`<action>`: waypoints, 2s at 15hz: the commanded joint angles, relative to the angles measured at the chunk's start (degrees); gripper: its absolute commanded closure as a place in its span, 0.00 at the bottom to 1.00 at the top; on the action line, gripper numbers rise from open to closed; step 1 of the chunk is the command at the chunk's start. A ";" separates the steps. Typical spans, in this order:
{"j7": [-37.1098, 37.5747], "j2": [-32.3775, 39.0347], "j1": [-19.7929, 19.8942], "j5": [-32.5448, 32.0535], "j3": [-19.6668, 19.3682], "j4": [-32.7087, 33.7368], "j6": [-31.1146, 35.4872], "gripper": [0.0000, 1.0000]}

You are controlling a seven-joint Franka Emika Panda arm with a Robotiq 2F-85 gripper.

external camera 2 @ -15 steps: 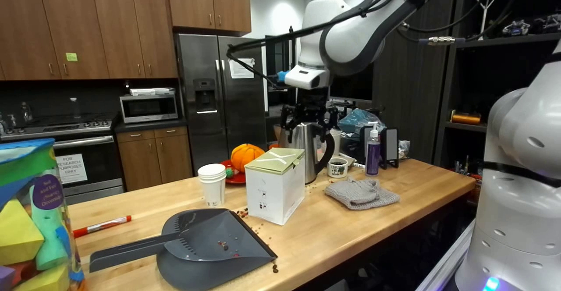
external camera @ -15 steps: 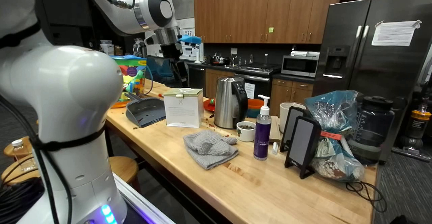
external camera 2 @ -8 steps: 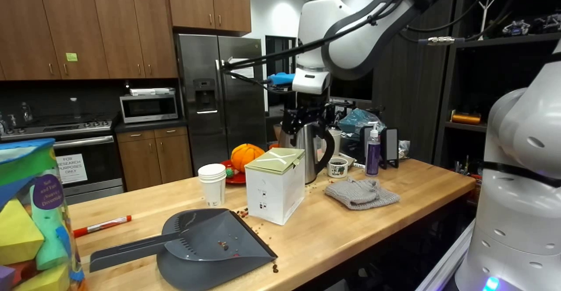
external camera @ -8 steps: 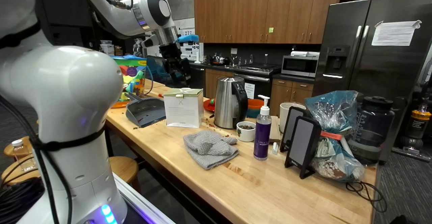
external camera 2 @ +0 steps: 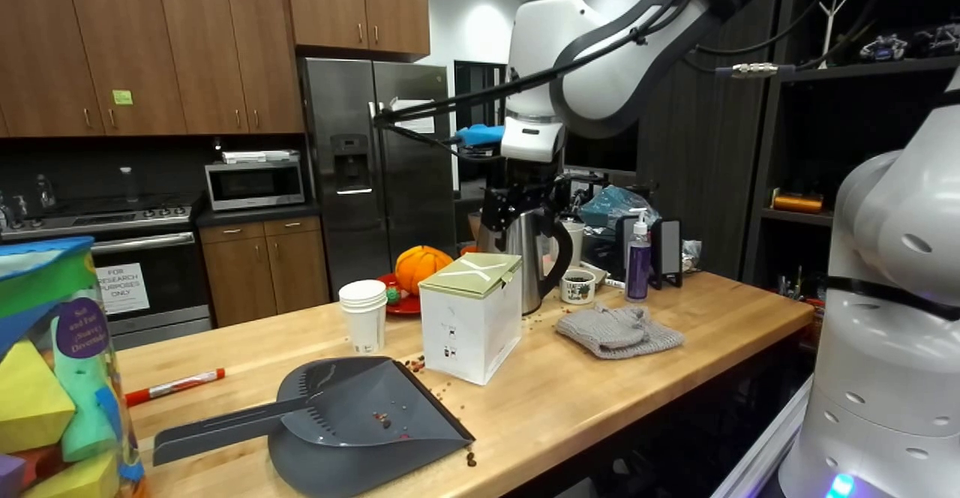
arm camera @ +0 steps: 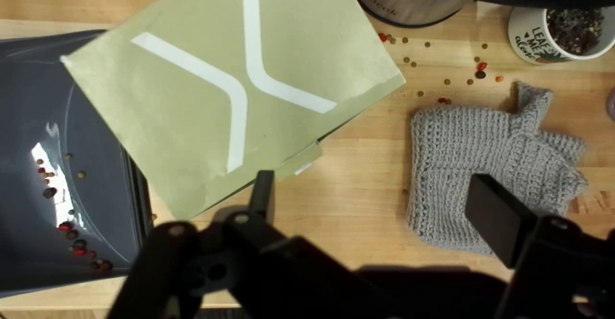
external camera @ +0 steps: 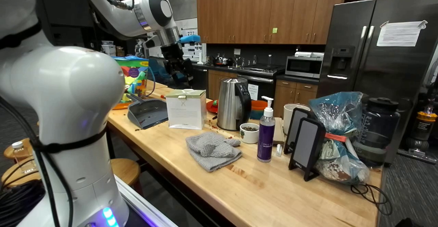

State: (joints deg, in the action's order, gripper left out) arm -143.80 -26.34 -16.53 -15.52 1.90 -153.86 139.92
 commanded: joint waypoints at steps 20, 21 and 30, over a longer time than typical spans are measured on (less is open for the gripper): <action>-5.27 0.43 -46.76 -36.28 -48.70 2.90 9.46 0.00; -5.27 0.55 -47.45 -36.09 -49.75 3.35 9.56 0.00; -5.25 -2.62 -58.26 -36.53 -61.09 4.88 7.03 0.00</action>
State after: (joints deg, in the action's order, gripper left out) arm -149.05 -25.61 -72.10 -50.78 -56.27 -149.46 149.10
